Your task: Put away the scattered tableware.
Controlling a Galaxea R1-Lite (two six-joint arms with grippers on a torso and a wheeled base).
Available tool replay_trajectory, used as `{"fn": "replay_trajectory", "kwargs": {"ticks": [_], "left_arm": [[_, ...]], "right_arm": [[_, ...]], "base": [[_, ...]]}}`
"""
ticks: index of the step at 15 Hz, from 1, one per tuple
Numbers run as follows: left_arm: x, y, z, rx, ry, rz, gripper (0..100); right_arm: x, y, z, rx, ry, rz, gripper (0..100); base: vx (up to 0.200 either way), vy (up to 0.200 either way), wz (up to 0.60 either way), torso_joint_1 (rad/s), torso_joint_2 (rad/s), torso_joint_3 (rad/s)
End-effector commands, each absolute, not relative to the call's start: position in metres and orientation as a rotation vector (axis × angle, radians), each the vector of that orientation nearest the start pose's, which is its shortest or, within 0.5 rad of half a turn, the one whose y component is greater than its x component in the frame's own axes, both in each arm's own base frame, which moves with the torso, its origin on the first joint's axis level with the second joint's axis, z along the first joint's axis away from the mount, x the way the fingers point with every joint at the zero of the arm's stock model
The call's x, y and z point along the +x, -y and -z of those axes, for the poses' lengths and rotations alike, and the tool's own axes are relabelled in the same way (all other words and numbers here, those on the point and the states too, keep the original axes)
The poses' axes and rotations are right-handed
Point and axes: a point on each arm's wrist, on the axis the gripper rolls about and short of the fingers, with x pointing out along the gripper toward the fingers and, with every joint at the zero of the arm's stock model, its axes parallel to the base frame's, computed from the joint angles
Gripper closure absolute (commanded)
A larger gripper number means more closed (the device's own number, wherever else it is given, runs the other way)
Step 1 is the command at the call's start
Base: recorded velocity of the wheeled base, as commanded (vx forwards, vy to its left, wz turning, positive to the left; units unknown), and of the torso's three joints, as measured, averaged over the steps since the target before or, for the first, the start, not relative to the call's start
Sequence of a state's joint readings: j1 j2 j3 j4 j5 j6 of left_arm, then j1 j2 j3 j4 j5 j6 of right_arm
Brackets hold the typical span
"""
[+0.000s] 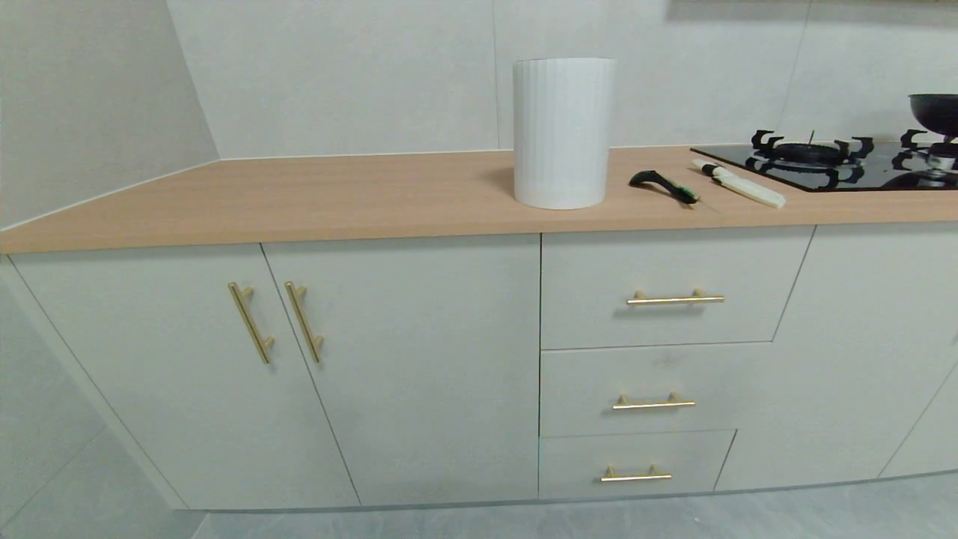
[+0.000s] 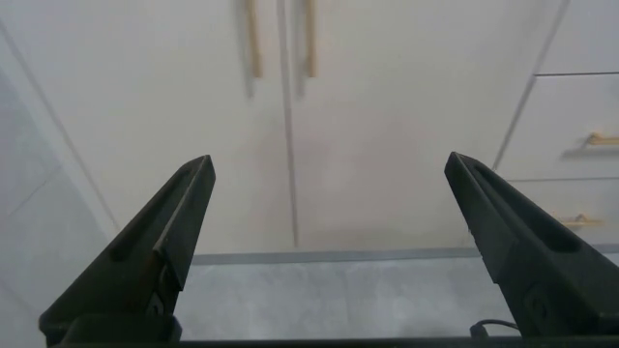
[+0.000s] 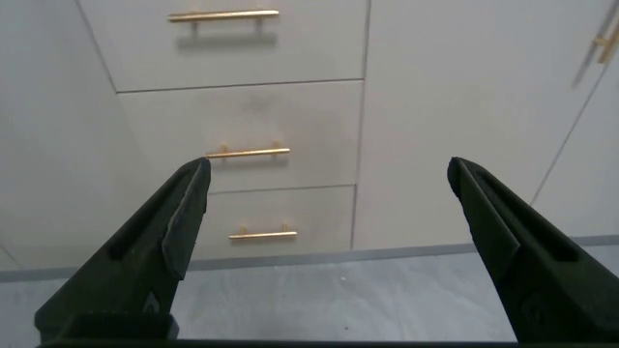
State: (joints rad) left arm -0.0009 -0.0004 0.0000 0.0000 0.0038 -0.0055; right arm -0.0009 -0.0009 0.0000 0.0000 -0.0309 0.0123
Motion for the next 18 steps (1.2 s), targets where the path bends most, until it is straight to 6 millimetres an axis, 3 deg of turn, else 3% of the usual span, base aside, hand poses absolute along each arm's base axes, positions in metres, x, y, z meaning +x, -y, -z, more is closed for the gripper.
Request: {"fn": "replay_trajectory", "kwargs": {"ticks": [1,10,11,12,16,18], "left_arm": [[-0.023,0.000,-0.075,-0.006,0.000,-0.003,0],[-0.023,0.000,-0.075,-0.005,0.000,-0.003,0],[-0.023,0.000,-0.075,-0.005,0.000,-0.003,0],[-0.023,0.000,-0.075,-0.005,0.000,-0.003,0],[-0.023,0.000,-0.075,-0.005,0.000,-0.003,0],[-0.023,0.000,-0.075,-0.005,0.000,-0.003,0]], "right_arm": [[-0.023,0.001,-0.075,0.012,0.000,0.032,0],[-0.023,0.001,-0.077,0.008,0.006,0.031,0],[-0.033,0.000,-0.114,0.064,0.126,-0.001,0],[-0.034,0.001,-0.133,0.110,0.126,-0.034,0],[0.007,-0.004,-0.139,0.051,-0.221,-0.259,0],[0.049,-0.011,-0.154,0.025,-0.409,-0.274,0]], "base": [[0.000,0.000,0.00,0.000,0.00,0.000],[0.000,0.000,0.00,0.000,0.00,0.000],[0.000,0.000,0.00,0.000,0.00,0.000],[0.000,0.000,0.00,0.000,0.00,0.000],[0.000,0.000,0.00,0.000,0.00,0.000],[0.000,0.000,0.00,0.000,0.00,0.000]]}}
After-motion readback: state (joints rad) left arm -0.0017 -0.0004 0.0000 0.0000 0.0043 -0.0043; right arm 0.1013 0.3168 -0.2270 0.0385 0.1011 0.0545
